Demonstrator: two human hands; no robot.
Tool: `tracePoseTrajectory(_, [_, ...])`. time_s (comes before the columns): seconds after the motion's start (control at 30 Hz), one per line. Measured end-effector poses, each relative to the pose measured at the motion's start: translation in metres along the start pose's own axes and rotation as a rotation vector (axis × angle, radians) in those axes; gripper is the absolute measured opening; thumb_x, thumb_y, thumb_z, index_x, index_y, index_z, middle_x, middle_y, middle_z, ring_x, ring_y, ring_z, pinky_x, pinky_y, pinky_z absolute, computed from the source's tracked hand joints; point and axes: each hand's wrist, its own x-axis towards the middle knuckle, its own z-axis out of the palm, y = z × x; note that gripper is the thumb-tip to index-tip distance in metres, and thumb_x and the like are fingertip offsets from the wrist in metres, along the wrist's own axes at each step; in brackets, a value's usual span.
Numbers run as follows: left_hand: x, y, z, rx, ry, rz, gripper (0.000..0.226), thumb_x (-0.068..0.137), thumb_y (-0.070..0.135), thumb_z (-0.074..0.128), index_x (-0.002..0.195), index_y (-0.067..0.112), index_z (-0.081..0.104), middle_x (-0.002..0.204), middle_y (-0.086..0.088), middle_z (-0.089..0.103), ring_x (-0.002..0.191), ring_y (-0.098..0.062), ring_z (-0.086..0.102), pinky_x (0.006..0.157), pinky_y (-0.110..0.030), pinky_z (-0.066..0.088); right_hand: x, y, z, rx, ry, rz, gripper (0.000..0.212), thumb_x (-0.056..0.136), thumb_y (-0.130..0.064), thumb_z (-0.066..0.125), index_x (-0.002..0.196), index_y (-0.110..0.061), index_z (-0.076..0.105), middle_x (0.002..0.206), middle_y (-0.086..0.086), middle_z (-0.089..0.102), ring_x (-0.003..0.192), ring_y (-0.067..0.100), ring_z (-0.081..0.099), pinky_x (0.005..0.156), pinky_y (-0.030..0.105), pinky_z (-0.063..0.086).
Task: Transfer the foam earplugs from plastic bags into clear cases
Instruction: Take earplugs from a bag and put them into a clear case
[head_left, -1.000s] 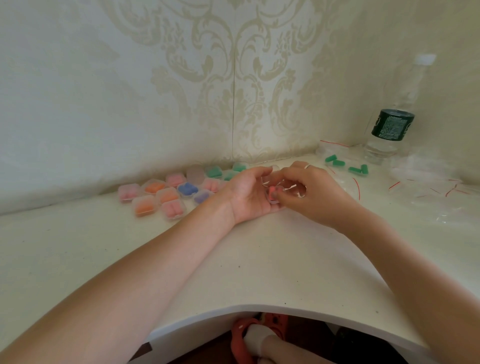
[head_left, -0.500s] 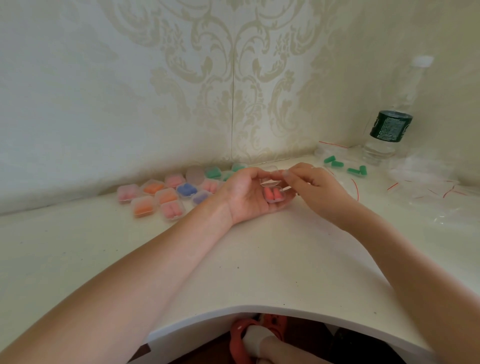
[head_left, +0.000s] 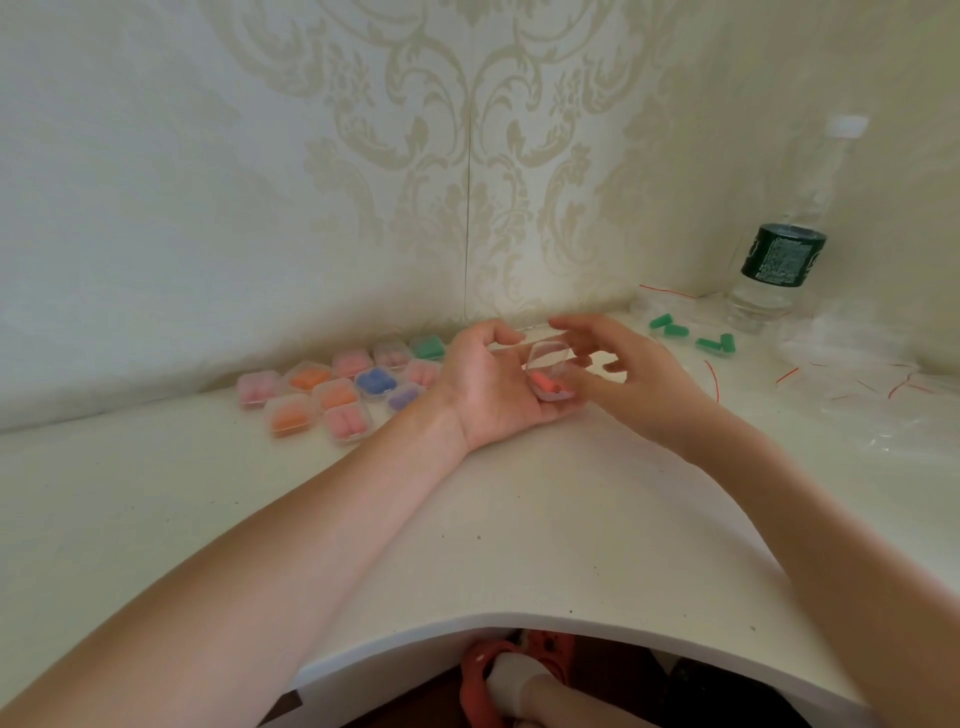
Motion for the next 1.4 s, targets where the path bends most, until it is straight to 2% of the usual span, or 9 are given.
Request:
tracePoseTrajectory(0.17, [0.002, -0.002, -0.002, 0.021, 0.028, 0.019, 0.061, 0.075, 0.025, 0.043, 0.127, -0.007, 0.042, 0.078, -0.027, 0.063, 0.091, -0.046, 0.062, 0.082, -0.051, 0.052, -0.001, 0.002, 0.002, -0.145, -0.050, -0.087, 0.033, 0.079, -0.019, 0.074, 0.109, -0.028, 0.064, 0.101, -0.013, 0.067, 0.096, -0.005, 0.054, 0.079, 0.002, 0.036])
tracePoseTrajectory(0.37, [0.004, 0.000, -0.006, 0.118, 0.037, -0.028, 0.057, 0.090, 0.043, 0.041, 0.127, 0.000, 0.049, 0.099, -0.021, 0.065, 0.105, -0.042, 0.058, 0.101, -0.056, 0.039, 0.000, -0.001, 0.002, -0.048, 0.098, -0.061, 0.020, 0.085, -0.012, 0.065, 0.090, -0.031, 0.061, 0.088, -0.017, 0.064, 0.088, -0.002, 0.056, 0.074, 0.011, 0.043])
tracePoseTrajectory(0.53, [0.011, -0.012, 0.004, 0.622, 0.157, 0.351, 0.014, 0.085, 0.026, 0.065, 0.094, 0.015, 0.064, 0.093, -0.001, 0.068, 0.091, -0.016, 0.064, 0.088, -0.032, 0.051, 0.005, 0.002, -0.002, 0.101, 0.240, 0.039, 0.010, 0.083, -0.012, 0.070, 0.089, -0.017, 0.064, 0.080, -0.011, 0.068, 0.072, -0.005, 0.061, 0.067, 0.012, 0.045])
tracePoseTrajectory(0.77, [0.012, -0.018, -0.003, 1.007, 0.316, 0.743, 0.017, 0.080, 0.003, 0.072, 0.096, 0.006, 0.069, 0.083, -0.001, 0.070, 0.074, -0.005, 0.067, 0.073, -0.022, 0.056, 0.004, 0.002, -0.002, 0.409, 0.175, 0.168, 0.028, 0.095, -0.009, 0.055, 0.120, -0.020, 0.055, 0.094, 0.002, 0.073, 0.079, 0.008, 0.071, 0.071, 0.019, 0.056])
tracePoseTrajectory(0.9, [0.013, -0.007, -0.015, 1.686, 0.417, 1.154, 0.019, 0.074, -0.009, 0.066, 0.085, 0.006, 0.071, 0.087, -0.003, 0.069, 0.087, -0.018, 0.062, 0.078, -0.021, 0.044, 0.007, 0.014, 0.001, 0.184, 0.209, 0.173, 0.035, 0.097, -0.012, 0.047, 0.128, -0.030, 0.049, 0.111, -0.007, 0.063, 0.092, 0.006, 0.066, 0.083, 0.018, 0.051])
tracePoseTrajectory(1.07, [0.014, 0.001, -0.020, 2.145, 0.476, 0.793, 0.022, 0.085, 0.001, 0.056, 0.100, 0.006, 0.071, 0.108, -0.010, 0.064, 0.109, -0.028, 0.049, 0.087, -0.035, 0.038, 0.008, 0.026, -0.015, -0.219, 0.385, 0.197, 0.037, 0.093, -0.005, 0.042, 0.123, -0.021, 0.058, 0.118, -0.005, 0.063, 0.111, 0.018, 0.055, 0.095, 0.031, 0.043])
tracePoseTrajectory(1.2, [0.010, -0.005, -0.015, 2.348, 0.653, 0.670, 0.022, 0.084, 0.008, 0.049, 0.096, 0.011, 0.067, 0.102, -0.006, 0.063, 0.110, -0.027, 0.047, 0.093, -0.030, 0.031, 0.006, 0.044, -0.035, -0.486, 0.255, 0.527, 0.041, 0.095, -0.028, 0.048, 0.136, -0.022, 0.047, 0.136, 0.009, 0.053, 0.126, 0.033, 0.044, 0.104, 0.045, 0.037])
tracePoseTrajectory(1.27, [0.009, -0.008, -0.013, 2.353, 0.696, 0.592, 0.026, 0.085, 0.013, 0.046, 0.103, 0.011, 0.065, 0.112, -0.009, 0.062, 0.122, -0.029, 0.041, 0.104, -0.032, 0.026, 0.004, 0.048, -0.034, -0.499, 0.124, 0.590, 0.045, 0.092, -0.039, 0.055, 0.134, -0.022, 0.051, 0.133, 0.009, 0.053, 0.127, 0.032, 0.043, 0.104, 0.042, 0.037])
tracePoseTrajectory(1.4, [0.007, -0.009, -0.009, 2.324, 0.650, 0.581, 0.044, 0.089, 0.016, 0.044, 0.132, 0.008, 0.051, 0.143, -0.013, 0.044, 0.143, -0.029, 0.017, 0.118, -0.036, 0.008, 0.006, 0.046, -0.030, -0.339, 0.199, 0.467, 0.027, 0.089, -0.009, 0.058, 0.114, -0.014, 0.066, 0.107, 0.007, 0.065, 0.100, 0.021, 0.057, 0.082, 0.024, 0.039])
